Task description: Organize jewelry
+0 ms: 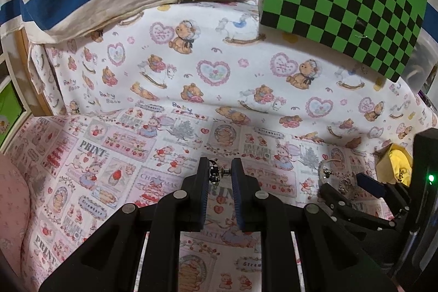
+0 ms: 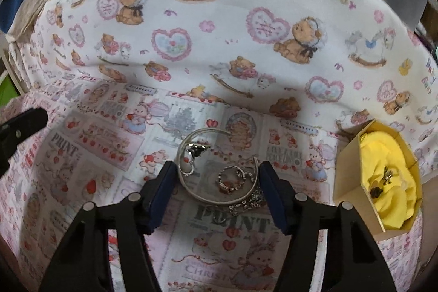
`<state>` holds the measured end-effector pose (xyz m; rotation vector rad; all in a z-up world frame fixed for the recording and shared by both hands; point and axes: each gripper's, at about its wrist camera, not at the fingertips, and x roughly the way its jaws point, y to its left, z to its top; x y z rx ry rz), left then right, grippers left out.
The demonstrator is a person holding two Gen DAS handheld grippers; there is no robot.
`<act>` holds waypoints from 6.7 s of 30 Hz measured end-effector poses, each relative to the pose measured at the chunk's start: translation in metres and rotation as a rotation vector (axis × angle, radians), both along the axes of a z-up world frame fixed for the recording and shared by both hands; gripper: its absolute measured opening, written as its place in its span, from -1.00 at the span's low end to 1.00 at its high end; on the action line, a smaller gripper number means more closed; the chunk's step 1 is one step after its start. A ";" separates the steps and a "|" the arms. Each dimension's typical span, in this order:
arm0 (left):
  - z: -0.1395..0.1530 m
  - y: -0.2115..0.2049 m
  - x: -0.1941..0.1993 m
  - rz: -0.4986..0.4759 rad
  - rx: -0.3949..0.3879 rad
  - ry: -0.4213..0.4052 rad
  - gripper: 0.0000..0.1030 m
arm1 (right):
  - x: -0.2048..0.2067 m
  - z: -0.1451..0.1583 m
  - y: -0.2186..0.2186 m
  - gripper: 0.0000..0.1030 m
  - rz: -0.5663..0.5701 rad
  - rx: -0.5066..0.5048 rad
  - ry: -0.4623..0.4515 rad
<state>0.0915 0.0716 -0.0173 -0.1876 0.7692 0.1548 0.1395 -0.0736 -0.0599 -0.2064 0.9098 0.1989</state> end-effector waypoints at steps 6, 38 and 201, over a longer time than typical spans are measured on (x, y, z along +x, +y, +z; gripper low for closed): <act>0.001 0.003 -0.001 0.011 -0.003 -0.002 -0.71 | -0.019 0.021 -0.005 0.17 0.024 0.018 -0.031; 0.026 0.000 -0.019 -0.036 0.026 -0.117 -0.70 | -0.058 0.097 -0.168 0.17 -0.109 0.269 -0.219; 0.011 -0.030 0.015 -0.062 -0.100 -0.030 -0.78 | 0.008 0.011 -0.036 -0.20 0.107 0.045 0.086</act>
